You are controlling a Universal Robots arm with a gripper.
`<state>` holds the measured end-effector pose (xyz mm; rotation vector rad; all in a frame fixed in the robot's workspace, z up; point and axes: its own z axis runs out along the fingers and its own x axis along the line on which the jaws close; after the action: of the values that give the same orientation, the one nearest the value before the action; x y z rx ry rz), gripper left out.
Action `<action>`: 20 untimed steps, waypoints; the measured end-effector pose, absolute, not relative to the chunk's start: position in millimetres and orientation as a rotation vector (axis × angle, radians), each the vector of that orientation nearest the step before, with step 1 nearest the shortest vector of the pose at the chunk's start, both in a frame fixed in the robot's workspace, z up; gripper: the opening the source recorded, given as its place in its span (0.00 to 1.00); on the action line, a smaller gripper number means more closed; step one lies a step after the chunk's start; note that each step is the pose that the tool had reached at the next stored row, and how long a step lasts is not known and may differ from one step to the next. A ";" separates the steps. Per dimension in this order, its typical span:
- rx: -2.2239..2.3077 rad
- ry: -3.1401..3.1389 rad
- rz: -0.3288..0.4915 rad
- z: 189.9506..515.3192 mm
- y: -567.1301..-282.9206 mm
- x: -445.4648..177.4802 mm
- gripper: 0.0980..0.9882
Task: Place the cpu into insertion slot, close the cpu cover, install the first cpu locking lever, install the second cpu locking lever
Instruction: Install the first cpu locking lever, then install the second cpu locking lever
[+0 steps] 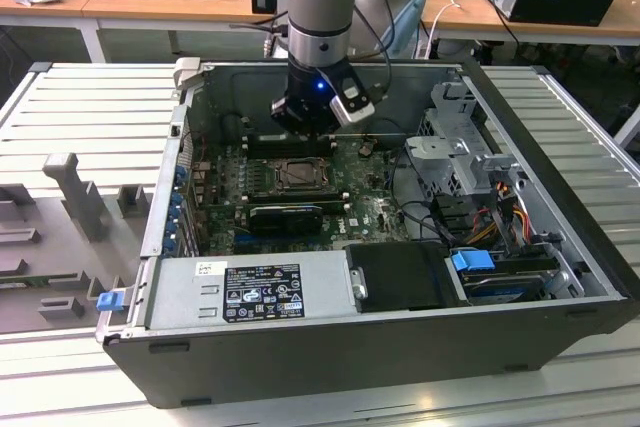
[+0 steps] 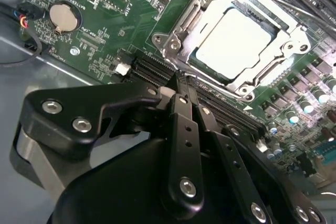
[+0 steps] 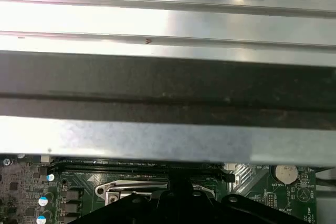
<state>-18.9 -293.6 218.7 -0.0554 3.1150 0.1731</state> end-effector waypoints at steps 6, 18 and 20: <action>-0.055 3.115 0.169 218.7 -299.0 -18.9 0.01; -0.055 3.115 0.169 218.7 -310.9 -18.9 0.01; -0.055 3.115 0.169 218.7 -314.1 -18.9 0.01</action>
<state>-18.9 -314.1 218.7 -0.0552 3.1153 0.1687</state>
